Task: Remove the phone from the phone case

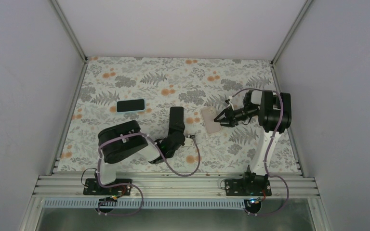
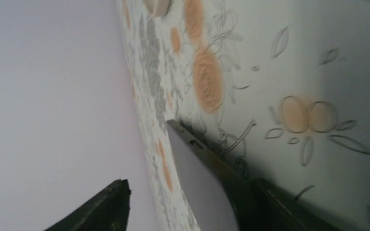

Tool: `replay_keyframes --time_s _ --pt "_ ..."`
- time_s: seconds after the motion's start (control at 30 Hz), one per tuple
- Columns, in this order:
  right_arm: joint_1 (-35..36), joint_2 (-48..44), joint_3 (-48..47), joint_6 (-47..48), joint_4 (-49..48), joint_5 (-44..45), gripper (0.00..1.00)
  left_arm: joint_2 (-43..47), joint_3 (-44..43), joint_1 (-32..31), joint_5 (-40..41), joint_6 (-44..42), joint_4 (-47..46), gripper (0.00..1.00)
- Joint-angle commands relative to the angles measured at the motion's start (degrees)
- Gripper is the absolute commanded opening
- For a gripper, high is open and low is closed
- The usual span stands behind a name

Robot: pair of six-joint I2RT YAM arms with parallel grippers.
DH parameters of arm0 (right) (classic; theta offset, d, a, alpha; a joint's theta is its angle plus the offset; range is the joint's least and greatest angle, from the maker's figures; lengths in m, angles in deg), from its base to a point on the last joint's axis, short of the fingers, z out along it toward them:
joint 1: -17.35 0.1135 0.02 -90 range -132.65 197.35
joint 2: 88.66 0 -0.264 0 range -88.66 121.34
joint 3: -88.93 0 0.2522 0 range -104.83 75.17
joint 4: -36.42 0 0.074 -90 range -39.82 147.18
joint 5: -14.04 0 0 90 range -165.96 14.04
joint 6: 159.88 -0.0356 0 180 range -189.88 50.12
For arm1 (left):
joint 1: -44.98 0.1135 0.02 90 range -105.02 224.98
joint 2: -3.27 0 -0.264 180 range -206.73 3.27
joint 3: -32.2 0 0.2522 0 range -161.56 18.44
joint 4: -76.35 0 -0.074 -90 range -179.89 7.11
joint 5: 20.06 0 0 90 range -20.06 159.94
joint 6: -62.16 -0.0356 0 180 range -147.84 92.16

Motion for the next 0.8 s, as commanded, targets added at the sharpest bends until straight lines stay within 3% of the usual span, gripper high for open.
replay_keyframes --time_s 0.0,0.17,0.43,0.63,0.77 --pt "-0.9 -1.9 -0.5 0.1 -0.3 -0.7 0.63 1.0 1.5 -1.5 -5.2 2.9 11.6 0.68" --pt "-1.2 -7.2 -0.4 -4.2 -4.5 7.7 0.71 5.7 1.5 -3.6 -9.1 7.4 20.4 0.78" --pt "-1.6 -17.1 -5.1 -8.1 -7.5 27.7 0.81 13.3 -2.2 -7.6 -15.8 16.4 35.1 0.81" --pt "-1.4 -18.5 -12.1 -6.2 -6.5 34.6 0.80 18.2 -3.3 -7.0 -16.8 16.6 37.4 0.81" --pt "2.5 -19.4 -17.9 -4.1 -5.1 36.0 0.80 23.9 -7.1 -1.5 -17.2 13.9 41.0 0.82"
